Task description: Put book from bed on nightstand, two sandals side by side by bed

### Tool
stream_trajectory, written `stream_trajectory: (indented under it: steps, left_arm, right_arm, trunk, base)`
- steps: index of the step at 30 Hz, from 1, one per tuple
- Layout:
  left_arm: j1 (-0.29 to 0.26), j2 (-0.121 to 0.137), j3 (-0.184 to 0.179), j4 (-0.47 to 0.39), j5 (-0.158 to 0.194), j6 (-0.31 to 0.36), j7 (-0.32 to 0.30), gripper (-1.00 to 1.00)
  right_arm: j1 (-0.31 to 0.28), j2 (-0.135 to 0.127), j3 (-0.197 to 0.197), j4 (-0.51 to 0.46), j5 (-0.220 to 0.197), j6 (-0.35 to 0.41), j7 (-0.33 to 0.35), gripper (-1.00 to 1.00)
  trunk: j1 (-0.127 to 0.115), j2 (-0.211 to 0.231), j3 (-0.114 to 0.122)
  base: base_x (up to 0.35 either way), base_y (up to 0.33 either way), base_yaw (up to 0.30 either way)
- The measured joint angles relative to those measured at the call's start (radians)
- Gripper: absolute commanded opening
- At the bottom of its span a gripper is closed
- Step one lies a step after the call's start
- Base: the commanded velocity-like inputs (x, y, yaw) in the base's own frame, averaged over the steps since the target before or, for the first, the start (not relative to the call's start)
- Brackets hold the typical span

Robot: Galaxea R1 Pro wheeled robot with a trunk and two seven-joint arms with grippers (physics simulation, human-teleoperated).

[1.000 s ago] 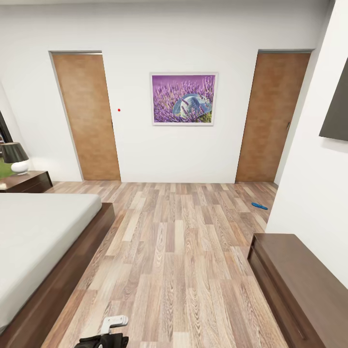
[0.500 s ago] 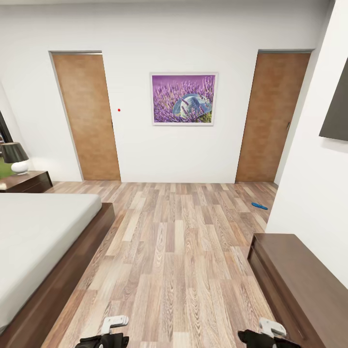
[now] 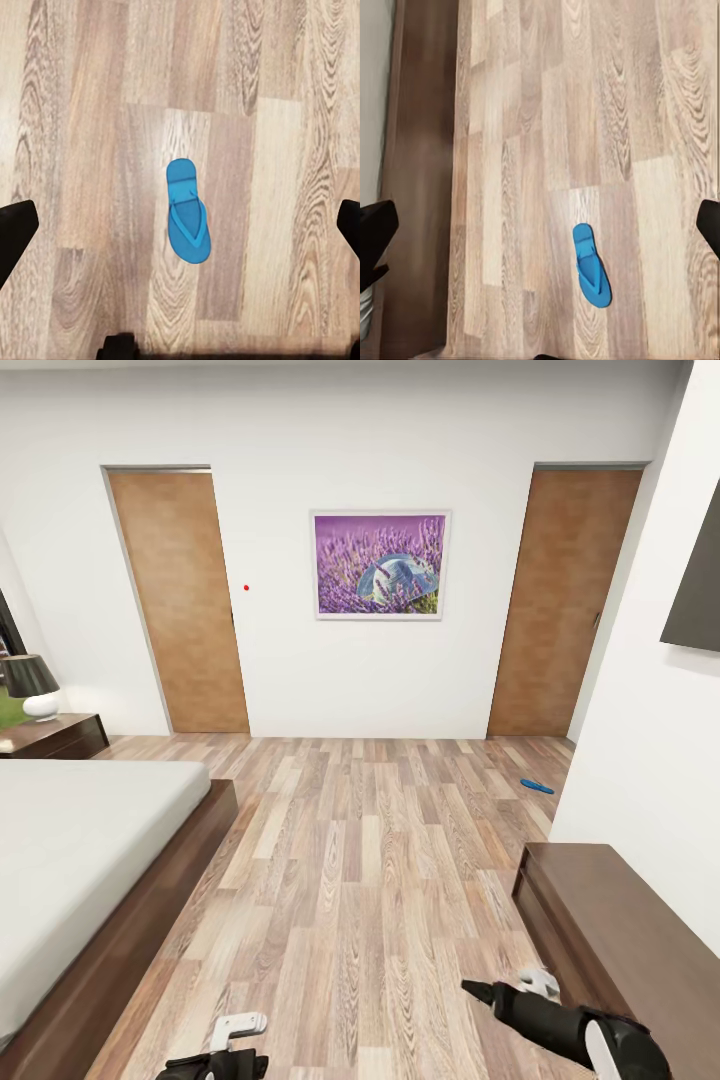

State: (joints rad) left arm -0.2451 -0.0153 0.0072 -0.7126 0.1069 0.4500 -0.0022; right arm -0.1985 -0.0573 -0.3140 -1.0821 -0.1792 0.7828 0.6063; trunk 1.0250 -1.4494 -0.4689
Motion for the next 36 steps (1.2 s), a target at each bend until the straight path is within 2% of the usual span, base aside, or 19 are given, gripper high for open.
stream_trajectory:
  steps: [2,3,4,6,10,15,36]
  left_arm:
    - [0.0,0.0,0.0,0.0,0.0,0.0,0.0,1.0]
    - [0.0,-0.001,-0.001,0.0,0.0,0.0,0.0,1.0]
    - [0.0,-0.002,-0.002,0.0,0.0,0.0,0.0,1.0]
    - [0.0,-0.003,-0.003,0.0,0.0,0.0,0.0,1.0]
    - [0.0,-0.004,-0.003,0.001,0.0,0.0,0.0,1.0]
    - [0.0,-0.005,-0.003,0.001,-0.001,0.0,0.0,1.0]
    - [0.0,-0.004,-0.002,0.001,-0.002,0.0,0.0,1.0]
  right_arm:
    - [0.0,-0.035,-0.003,-0.011,-0.043,0.018,0.007,1.0]
    - [0.0,-0.062,-0.004,-0.017,-0.121,0.031,0.011,1.0]
    - [0.0,-0.075,-0.004,-0.019,-0.159,0.037,0.011,1.0]
    - [0.0,-0.093,-0.003,-0.021,-0.198,0.046,0.012,1.0]
    - [0.0,-0.125,-0.003,-0.023,-0.232,0.07,0.013,1.0]
    - [0.0,-0.138,-0.002,-0.024,-0.244,0.087,0.013,1.0]
    - [0.0,-0.136,0.0,-0.021,-0.244,0.09,0.008,1.0]
  trunk:
    - [0.0,0.0,0.0]
    - [0.0,0.0,0.0]
    - [0.0,0.0,0.0]
    - [0.0,0.0,0.0]
    - [0.004,-0.007,-0.003]
    - [0.023,-0.042,-0.019]
    - [0.103,-0.189,-0.085]
  base:
    - [0.0,0.0,0.0]
    - [0.0,0.0,0.0]
    - [0.0,0.0,0.0]
    - [0.0,0.0,0.0]
    - [0.0,0.0,0.0]
    - [0.0,0.0,0.0]
    - [0.0,0.0,0.0]
